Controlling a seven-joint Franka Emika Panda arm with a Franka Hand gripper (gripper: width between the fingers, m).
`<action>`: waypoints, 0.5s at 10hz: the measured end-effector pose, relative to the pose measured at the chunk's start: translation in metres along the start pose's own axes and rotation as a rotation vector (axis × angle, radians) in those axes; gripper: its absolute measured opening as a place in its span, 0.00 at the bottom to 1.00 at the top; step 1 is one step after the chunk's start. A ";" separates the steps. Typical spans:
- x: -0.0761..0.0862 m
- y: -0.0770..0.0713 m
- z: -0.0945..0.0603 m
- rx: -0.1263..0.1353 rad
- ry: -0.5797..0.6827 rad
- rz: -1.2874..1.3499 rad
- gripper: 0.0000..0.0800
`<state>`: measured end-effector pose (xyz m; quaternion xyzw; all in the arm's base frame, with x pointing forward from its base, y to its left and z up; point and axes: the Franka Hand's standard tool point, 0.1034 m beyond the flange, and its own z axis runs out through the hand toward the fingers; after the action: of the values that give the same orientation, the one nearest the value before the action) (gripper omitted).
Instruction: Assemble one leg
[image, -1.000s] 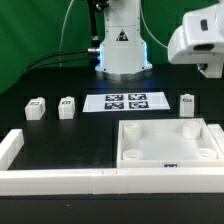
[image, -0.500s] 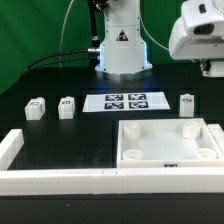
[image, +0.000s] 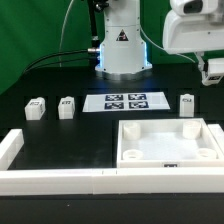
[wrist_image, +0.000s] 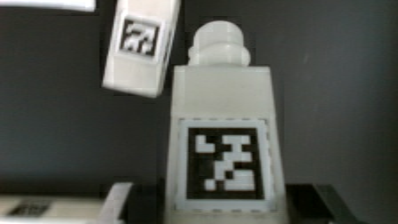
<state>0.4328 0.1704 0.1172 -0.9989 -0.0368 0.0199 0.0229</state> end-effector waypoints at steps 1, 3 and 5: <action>0.006 0.005 -0.006 0.003 0.076 -0.014 0.37; 0.025 0.013 -0.017 0.033 0.247 -0.012 0.37; 0.017 0.013 -0.011 0.026 0.211 -0.014 0.37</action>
Offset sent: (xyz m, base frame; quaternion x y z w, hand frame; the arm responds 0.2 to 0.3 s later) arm 0.0000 0.0000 0.0000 0.0000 0.0000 0.0000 1.0000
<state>0.4514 0.1581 0.1270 -0.9947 -0.0410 -0.0852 0.0396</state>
